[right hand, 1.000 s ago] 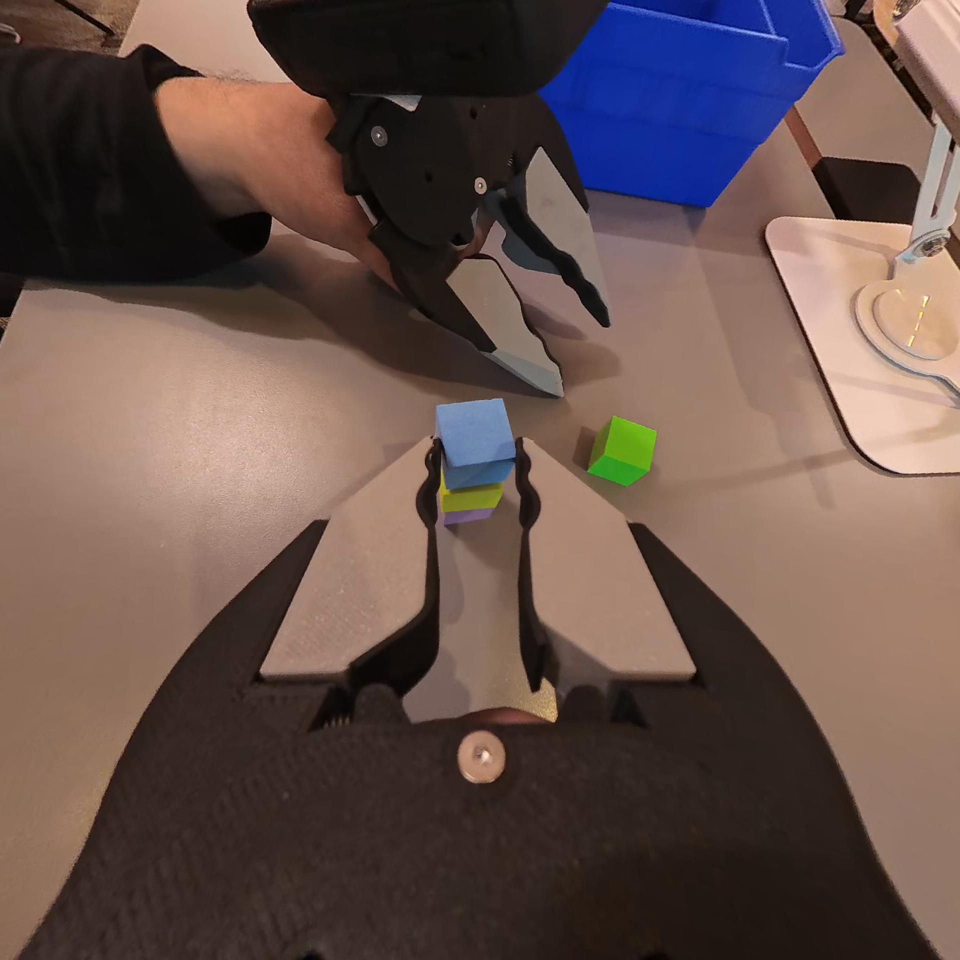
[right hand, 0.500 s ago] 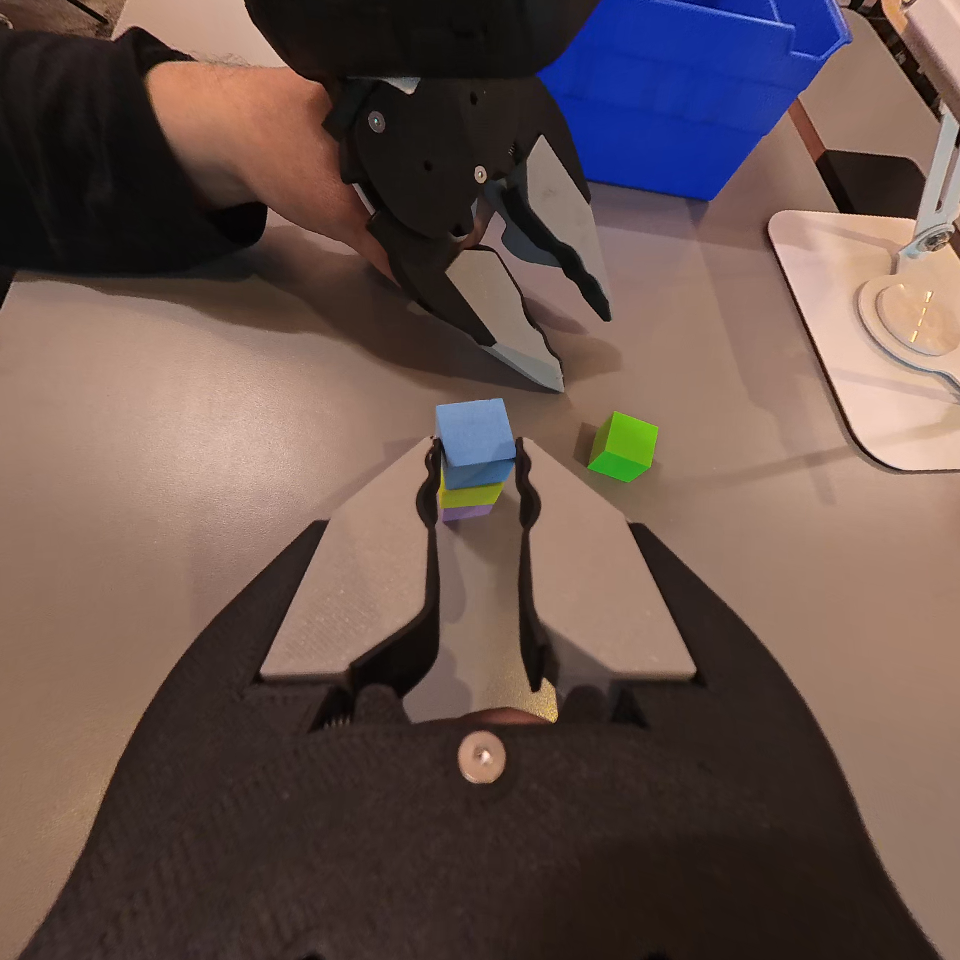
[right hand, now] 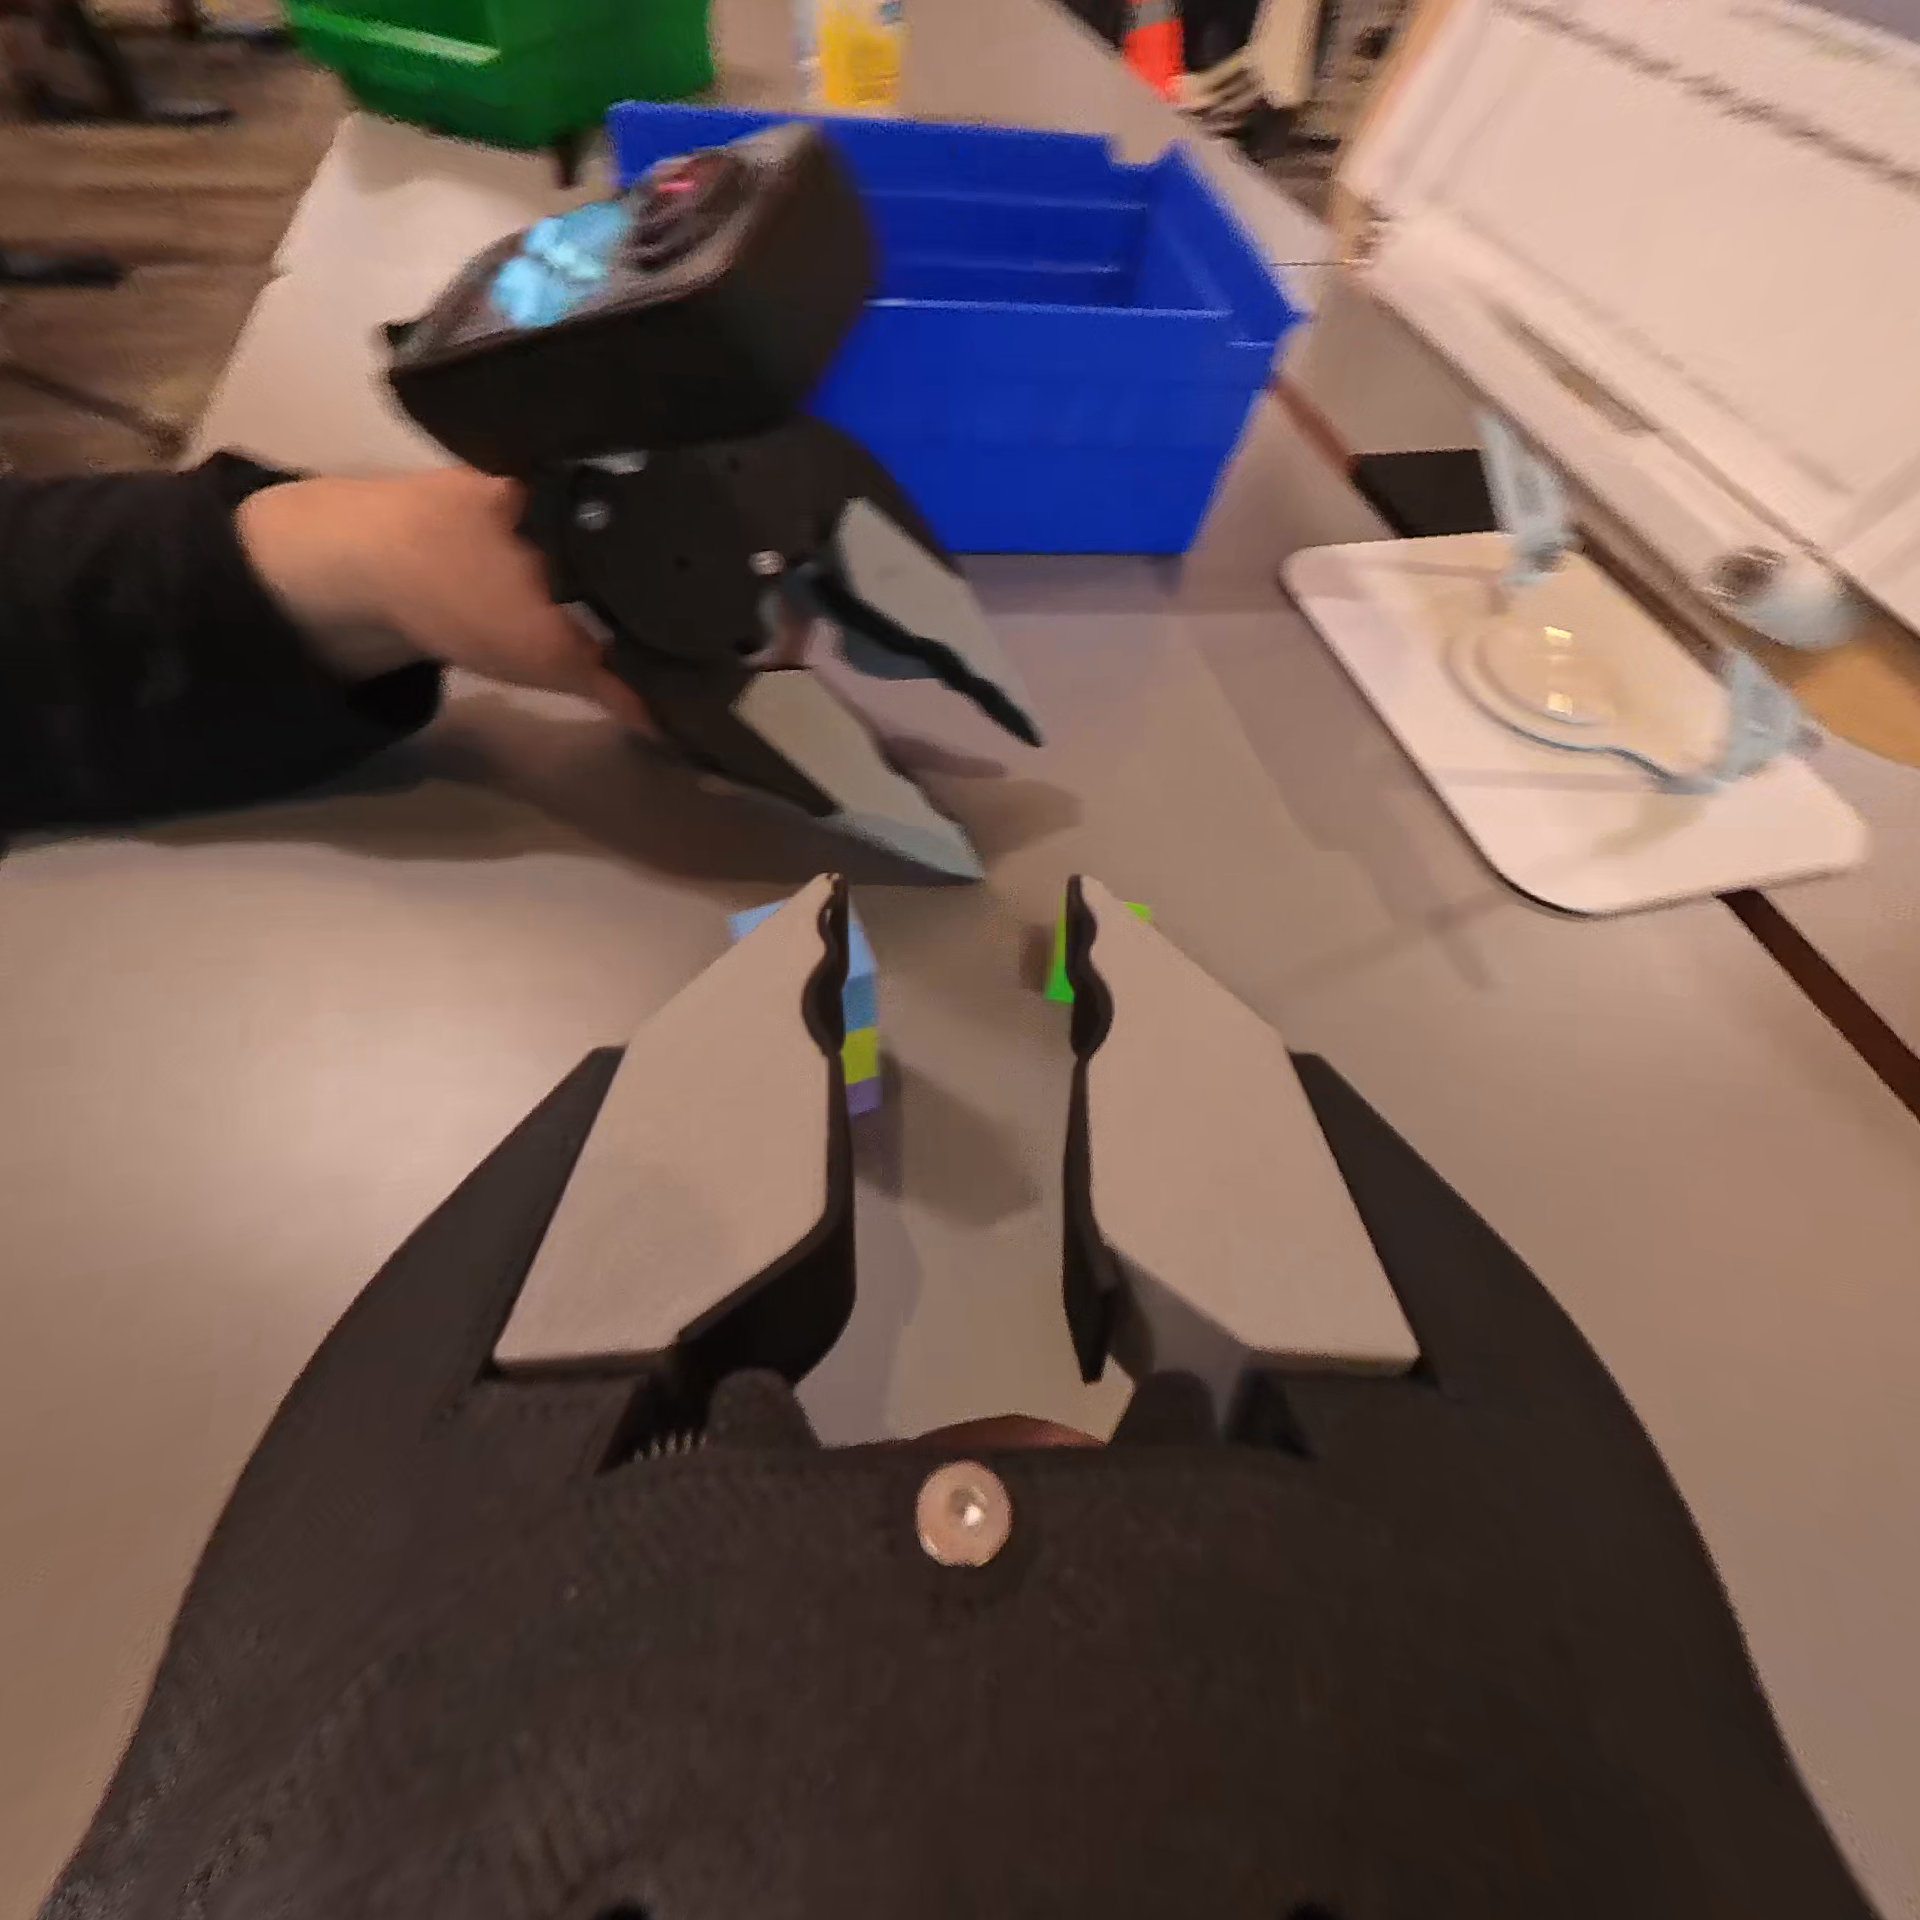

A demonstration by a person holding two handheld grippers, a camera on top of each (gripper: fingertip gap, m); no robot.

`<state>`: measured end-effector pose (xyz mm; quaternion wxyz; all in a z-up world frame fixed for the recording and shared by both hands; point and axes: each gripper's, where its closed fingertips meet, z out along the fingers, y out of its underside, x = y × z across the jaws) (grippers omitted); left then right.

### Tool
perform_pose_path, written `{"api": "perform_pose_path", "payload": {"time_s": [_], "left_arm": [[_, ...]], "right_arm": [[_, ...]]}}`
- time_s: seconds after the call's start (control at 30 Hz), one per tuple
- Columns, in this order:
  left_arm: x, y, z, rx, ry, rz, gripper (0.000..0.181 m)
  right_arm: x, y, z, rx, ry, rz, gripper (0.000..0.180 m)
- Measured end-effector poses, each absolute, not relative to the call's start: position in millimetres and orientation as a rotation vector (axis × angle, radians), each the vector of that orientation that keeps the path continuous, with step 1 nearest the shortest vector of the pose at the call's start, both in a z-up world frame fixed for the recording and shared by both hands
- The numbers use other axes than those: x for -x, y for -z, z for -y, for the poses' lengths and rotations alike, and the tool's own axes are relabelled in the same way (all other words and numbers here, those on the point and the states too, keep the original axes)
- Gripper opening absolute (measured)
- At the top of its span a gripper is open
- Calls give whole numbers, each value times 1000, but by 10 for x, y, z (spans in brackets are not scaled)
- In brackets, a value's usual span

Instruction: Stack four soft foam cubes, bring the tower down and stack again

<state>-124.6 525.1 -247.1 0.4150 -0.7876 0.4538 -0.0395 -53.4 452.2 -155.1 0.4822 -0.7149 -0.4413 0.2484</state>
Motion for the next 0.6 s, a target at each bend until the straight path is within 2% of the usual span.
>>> {"api": "perform_pose_path", "payload": {"time_s": [0.17,0.37,0.53,0.6], "left_arm": [[1247,2473,-5251,1982,104,-1138,50],[1242,2475,-5253,1980,112,-1137,49],[1241,2476,-5254,1979,115,-1137,49],[1239,2475,-5252,1975,107,-1141,49]], "right_arm": [[270,1790,-4856,1881,-545,888,49],[415,2203,-5057,1974,-457,945,54],[605,2381,-5158,2000,-414,1019,49],[625,2477,-5166,2029,-403,1050,37]]}}
